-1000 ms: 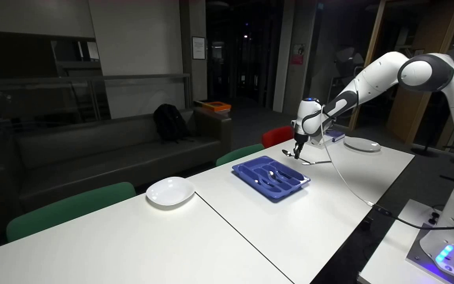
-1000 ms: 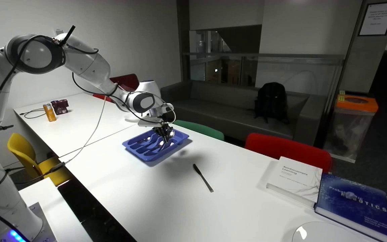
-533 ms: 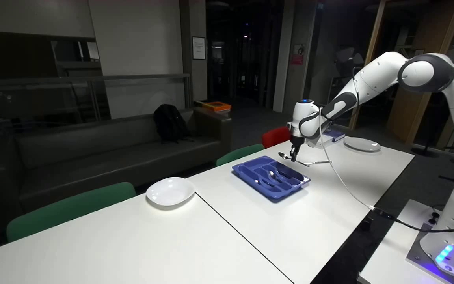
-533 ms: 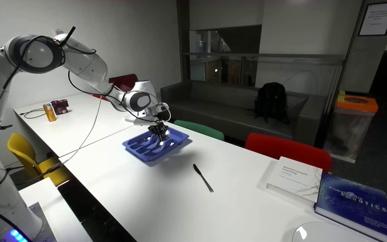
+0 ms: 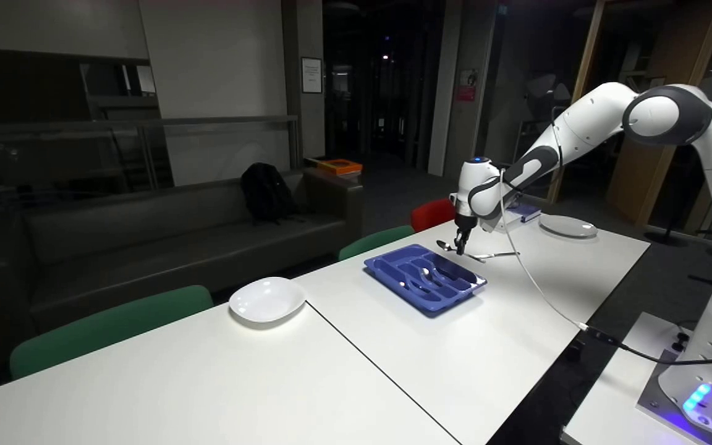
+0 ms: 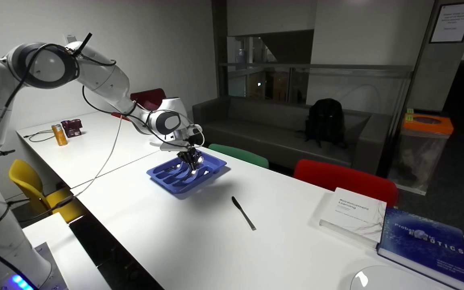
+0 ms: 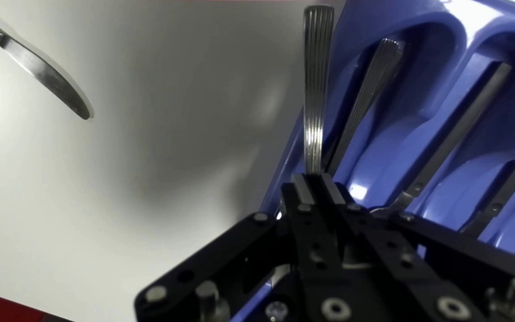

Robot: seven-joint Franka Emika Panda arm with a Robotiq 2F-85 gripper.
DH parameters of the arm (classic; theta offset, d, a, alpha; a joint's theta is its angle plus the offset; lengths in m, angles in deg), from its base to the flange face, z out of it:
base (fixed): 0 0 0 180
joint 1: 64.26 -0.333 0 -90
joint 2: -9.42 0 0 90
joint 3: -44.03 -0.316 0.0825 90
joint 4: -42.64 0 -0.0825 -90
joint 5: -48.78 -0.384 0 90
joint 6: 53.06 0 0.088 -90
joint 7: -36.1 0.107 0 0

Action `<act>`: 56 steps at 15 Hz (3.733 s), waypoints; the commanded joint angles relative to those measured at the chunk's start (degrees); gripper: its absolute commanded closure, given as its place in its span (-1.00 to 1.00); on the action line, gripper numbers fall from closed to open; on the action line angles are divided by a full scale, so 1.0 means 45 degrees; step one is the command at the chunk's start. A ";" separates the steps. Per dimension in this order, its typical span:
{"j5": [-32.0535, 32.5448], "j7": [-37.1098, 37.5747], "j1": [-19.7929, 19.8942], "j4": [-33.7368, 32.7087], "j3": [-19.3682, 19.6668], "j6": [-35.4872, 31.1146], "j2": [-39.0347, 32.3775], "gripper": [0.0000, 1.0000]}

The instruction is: Pick up the silver cutlery from the counter and place it on the blue tray

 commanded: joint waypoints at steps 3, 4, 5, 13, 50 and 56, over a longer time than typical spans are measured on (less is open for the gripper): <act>-0.0040 0.1647 -0.0478 -0.0044 -0.0162 -0.0095 -0.0061 0.96; 0.0042 0.2089 -0.0675 -0.0069 -0.0109 -0.0127 -0.0084 0.96; -0.0022 0.2400 -0.0791 -0.0084 -0.0139 -0.0147 -0.0099 0.96; 0.0160 0.5224 -0.1868 -0.0235 0.0276 -0.0683 -0.0482 0.96; -0.0757 0.5571 -0.1747 -0.1756 0.0816 -0.0479 -0.1424 -1.00; -0.0811 0.0681 -0.0006 -0.1304 -0.0341 0.0035 -0.0925 -1.00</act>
